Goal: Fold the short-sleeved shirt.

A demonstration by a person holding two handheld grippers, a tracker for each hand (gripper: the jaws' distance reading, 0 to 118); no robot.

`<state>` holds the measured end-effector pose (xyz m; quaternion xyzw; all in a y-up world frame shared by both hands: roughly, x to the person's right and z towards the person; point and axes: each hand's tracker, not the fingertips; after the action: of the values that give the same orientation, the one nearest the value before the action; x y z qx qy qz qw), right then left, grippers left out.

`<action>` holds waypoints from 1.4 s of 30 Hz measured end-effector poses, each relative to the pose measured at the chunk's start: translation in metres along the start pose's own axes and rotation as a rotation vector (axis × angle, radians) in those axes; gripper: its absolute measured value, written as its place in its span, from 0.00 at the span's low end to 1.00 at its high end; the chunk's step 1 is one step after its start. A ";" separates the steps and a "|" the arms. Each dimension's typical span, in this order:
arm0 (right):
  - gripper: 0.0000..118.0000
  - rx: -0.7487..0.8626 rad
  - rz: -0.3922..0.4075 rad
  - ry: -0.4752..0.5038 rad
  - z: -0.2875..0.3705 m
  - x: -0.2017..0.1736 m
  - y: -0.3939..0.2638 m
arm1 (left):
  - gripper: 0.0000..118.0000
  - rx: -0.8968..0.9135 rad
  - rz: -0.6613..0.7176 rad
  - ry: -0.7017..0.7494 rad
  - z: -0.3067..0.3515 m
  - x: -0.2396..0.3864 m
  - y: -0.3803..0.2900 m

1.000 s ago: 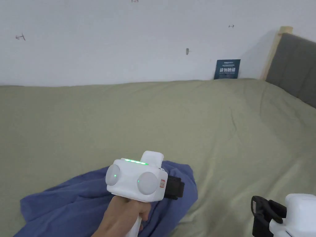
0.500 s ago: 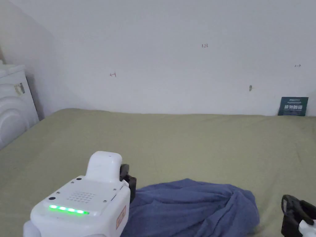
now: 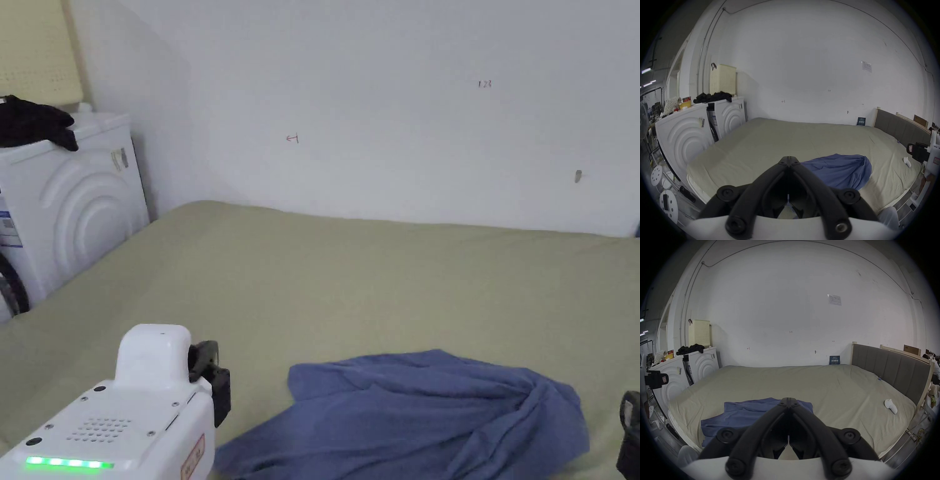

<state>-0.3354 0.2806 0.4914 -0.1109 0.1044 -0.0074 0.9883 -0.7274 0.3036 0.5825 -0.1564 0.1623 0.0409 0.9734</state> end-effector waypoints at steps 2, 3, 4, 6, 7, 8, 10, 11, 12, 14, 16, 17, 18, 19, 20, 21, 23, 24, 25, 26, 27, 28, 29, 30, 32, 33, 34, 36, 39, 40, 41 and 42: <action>0.01 0.002 0.010 0.000 0.000 -0.002 -0.001 | 0.00 -0.024 0.003 0.007 -0.006 -0.009 -0.002; 0.01 -0.001 0.012 0.003 0.000 -0.002 -0.001 | 0.00 -0.039 0.002 0.010 -0.010 -0.012 -0.004; 0.01 -0.009 0.012 0.011 -0.001 -0.003 -0.001 | 0.00 -0.061 0.000 0.020 -0.014 -0.015 -0.006; 0.01 -0.022 0.008 0.020 -0.007 -0.005 -0.004 | 0.00 -0.123 0.003 0.037 -0.029 -0.025 -0.012; 0.01 -0.030 0.011 0.024 -0.010 -0.006 -0.006 | 0.00 -0.163 0.016 0.024 -0.042 -0.032 -0.017; 0.01 -0.040 0.013 0.026 -0.013 -0.008 -0.008 | 0.00 -0.213 0.023 0.024 -0.052 -0.034 -0.021; 0.01 -0.063 0.003 0.040 -0.020 -0.009 -0.013 | 0.00 -0.323 0.027 0.000 -0.082 -0.043 -0.033; 0.01 -0.081 -0.006 0.049 -0.024 -0.010 -0.016 | 0.00 -0.403 0.006 -0.012 -0.097 -0.045 -0.041; 0.01 -0.098 -0.007 0.055 -0.028 -0.011 -0.018 | 0.00 -0.446 -0.003 -0.017 -0.112 -0.046 -0.047; 0.01 -0.124 -0.001 0.055 -0.035 -0.013 -0.026 | 0.00 -0.522 -0.021 -0.020 -0.143 -0.047 -0.063; 0.01 -0.153 0.010 0.059 -0.041 -0.014 -0.033 | 0.33 -0.563 -0.029 -0.016 -0.164 -0.045 -0.073; 0.01 -0.168 0.015 0.057 -0.044 -0.014 -0.036 | 0.59 -0.604 -0.031 -0.024 -0.177 -0.045 -0.079; 0.01 -0.179 0.018 0.056 -0.046 -0.013 -0.039 | 0.86 -0.661 -0.026 -0.039 -0.188 -0.045 -0.083; 0.01 -0.190 0.020 0.055 -0.049 -0.012 -0.042 | 0.94 -0.713 -0.024 -0.050 -0.200 -0.044 -0.090; 0.01 -0.200 0.020 0.052 -0.052 -0.011 -0.044 | 0.94 -0.724 -0.018 -0.042 -0.212 -0.046 -0.097; 0.01 -0.207 0.020 0.052 -0.055 -0.010 -0.046 | 0.94 -0.714 -0.023 -0.035 -0.219 -0.045 -0.101; 0.01 -0.234 0.015 0.052 -0.061 -0.007 -0.050 | 0.94 -0.763 -0.056 0.010 -0.237 -0.041 -0.111; 0.01 -0.247 0.007 0.056 -0.063 -0.005 -0.051 | 0.94 -0.772 -0.069 0.027 -0.242 -0.039 -0.116; 0.01 -0.261 -0.007 0.059 -0.066 -0.003 -0.052 | 0.94 -0.785 -0.077 0.035 -0.248 -0.038 -0.122; 0.01 -0.269 -0.017 0.061 -0.067 -0.001 -0.054 | 0.94 -0.816 -0.087 0.044 -0.253 -0.035 -0.128; 0.01 -0.275 -0.020 0.061 -0.068 0.001 -0.054 | 0.94 -0.840 -0.092 0.043 -0.256 -0.033 -0.133; 0.01 -0.278 -0.019 0.060 -0.069 0.002 -0.055 | 0.94 -0.826 -0.085 0.037 -0.259 -0.035 -0.137; 0.01 -0.279 -0.017 0.057 -0.070 0.003 -0.055 | 0.94 -0.813 -0.080 0.049 -0.256 -0.035 -0.135; 0.01 -0.280 -0.012 0.054 -0.069 0.004 -0.056 | 0.92 -0.809 -0.073 0.047 -0.252 -0.036 -0.131; 0.01 -0.288 -0.013 0.051 -0.071 0.008 -0.056 | 0.78 -0.779 -0.042 0.027 -0.238 -0.035 -0.127; 0.01 -0.296 -0.018 0.048 -0.073 0.009 -0.056 | 0.65 -0.760 -0.045 0.033 -0.233 -0.034 -0.126; 0.01 -0.302 -0.028 0.044 -0.074 0.012 -0.058 | 0.48 -0.747 -0.042 0.022 -0.229 -0.034 -0.125; 0.01 -0.316 -0.042 0.032 -0.079 0.016 -0.059 | 0.00 -0.721 -0.017 0.000 -0.225 -0.035 -0.124; 0.01 -0.350 -0.049 0.011 -0.093 0.026 -0.059 | 0.00 -0.717 -0.004 0.011 -0.227 -0.035 -0.126; 0.01 -0.370 -0.068 -0.004 -0.100 0.031 -0.058 | 0.00 -0.717 -0.006 0.011 -0.225 -0.033 -0.126; 0.01 -0.378 -0.091 -0.004 -0.109 0.037 -0.057 | 0.00 -0.718 -0.006 0.010 -0.225 -0.033 -0.126; 0.01 -0.387 -0.098 -0.006 -0.117 0.043 -0.056 | 0.00 -0.717 -0.007 0.008 -0.224 -0.033 -0.125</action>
<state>-0.3175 0.1988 0.3837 -0.3037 0.0954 -0.0350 0.9473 -0.8101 0.1128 0.4282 -0.4886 0.1412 0.0914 0.8561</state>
